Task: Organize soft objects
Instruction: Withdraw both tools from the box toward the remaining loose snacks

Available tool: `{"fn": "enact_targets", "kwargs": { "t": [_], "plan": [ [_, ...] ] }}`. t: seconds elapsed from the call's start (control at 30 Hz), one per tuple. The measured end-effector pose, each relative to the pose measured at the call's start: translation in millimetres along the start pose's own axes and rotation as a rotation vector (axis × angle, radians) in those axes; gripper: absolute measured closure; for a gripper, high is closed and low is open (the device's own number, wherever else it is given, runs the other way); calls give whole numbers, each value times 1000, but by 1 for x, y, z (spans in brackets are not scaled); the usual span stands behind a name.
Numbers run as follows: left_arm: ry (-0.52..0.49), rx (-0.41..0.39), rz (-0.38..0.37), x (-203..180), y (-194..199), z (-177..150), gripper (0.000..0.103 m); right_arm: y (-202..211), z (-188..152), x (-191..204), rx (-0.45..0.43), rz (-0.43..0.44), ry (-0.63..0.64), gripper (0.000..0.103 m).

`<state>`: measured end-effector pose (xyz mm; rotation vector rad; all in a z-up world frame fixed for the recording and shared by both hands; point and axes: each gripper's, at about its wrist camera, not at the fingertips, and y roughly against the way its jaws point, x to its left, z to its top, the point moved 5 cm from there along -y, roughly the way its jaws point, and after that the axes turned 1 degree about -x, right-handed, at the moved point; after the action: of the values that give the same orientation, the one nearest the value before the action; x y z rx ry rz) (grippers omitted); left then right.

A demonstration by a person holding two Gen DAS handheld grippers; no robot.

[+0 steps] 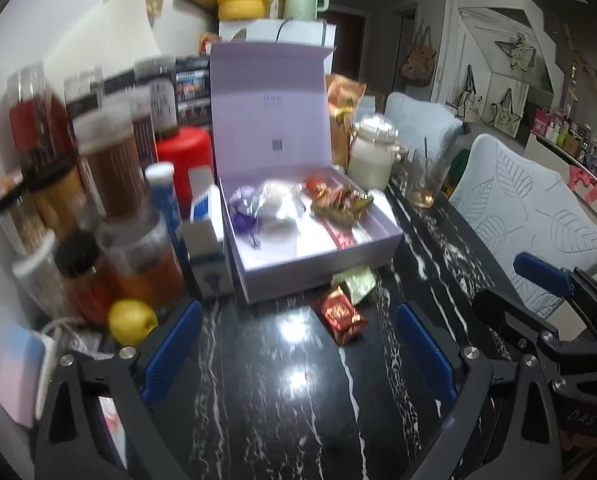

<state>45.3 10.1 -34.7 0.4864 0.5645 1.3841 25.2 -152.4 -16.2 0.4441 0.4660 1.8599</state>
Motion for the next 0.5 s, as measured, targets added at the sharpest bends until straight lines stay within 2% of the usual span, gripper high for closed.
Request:
{"fn": "enact_targets", "kwargs": {
  "t": [0.23,0.5],
  "plan": [
    [49,46,-23,-2,-19,-20,4,-11,-35,-14,62,-7,-67,23],
    [22,93,-50,-17,-43,-30,4,-25,-57,-35,124,-14,-128,23]
  ]
}}
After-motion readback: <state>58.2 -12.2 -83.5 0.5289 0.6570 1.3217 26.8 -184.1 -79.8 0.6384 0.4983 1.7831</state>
